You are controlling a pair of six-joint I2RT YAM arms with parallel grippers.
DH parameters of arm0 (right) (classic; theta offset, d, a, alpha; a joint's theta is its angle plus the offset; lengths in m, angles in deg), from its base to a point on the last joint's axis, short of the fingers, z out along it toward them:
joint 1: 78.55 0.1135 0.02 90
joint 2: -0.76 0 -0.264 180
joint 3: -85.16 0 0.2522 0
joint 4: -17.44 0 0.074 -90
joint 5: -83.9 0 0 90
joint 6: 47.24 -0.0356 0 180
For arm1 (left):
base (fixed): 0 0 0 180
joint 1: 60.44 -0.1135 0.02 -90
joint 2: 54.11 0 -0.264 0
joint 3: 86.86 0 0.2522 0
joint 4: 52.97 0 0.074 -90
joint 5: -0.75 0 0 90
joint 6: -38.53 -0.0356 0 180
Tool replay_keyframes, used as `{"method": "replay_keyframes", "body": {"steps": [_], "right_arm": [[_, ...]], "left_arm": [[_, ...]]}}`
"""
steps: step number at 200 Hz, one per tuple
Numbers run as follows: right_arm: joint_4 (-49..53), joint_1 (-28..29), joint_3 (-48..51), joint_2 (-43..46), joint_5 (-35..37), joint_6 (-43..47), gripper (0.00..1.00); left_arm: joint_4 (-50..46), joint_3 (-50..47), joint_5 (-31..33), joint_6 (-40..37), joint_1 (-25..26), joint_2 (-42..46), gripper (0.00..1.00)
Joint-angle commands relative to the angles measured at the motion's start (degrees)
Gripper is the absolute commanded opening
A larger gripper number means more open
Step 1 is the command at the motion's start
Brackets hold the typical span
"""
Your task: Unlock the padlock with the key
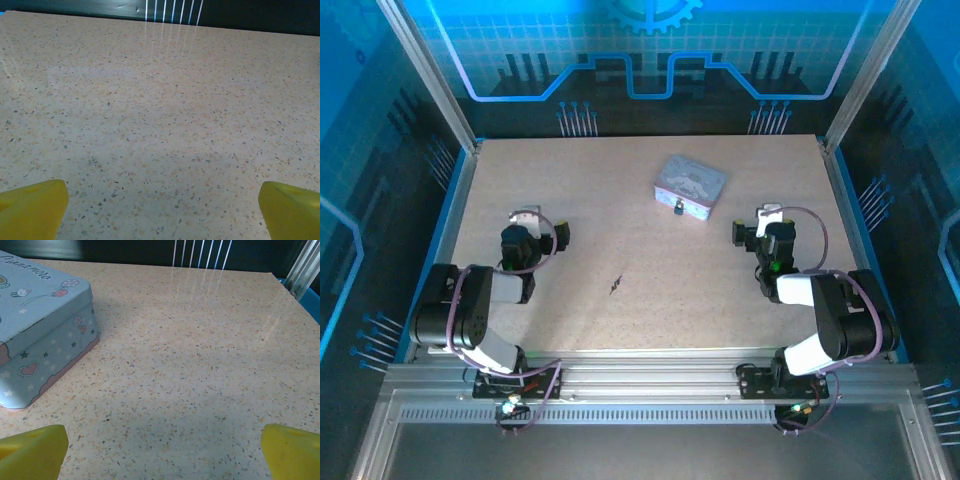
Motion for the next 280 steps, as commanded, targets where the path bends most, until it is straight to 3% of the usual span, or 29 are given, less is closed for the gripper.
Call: {"method": "replay_keyframes", "body": {"steps": [1,258,280], "right_arm": [[-0.08,0.5,-0.77,-0.6,0.03,0.43,1.0],[-0.08,0.53,-0.79,-0.59,0.01,0.46,1.0],[1.38,1.02,-1.39,0.04,-0.32,1.35,1.0]], "left_arm": [[-0.29,1.18,-1.48,-1.04,0.29,0.37,0.99],[-0.32,1.15,-1.27,-1.1,0.53,0.37,0.99],[-0.08,0.74,-4.64,-2.23,0.51,0.97,0.99]]}}
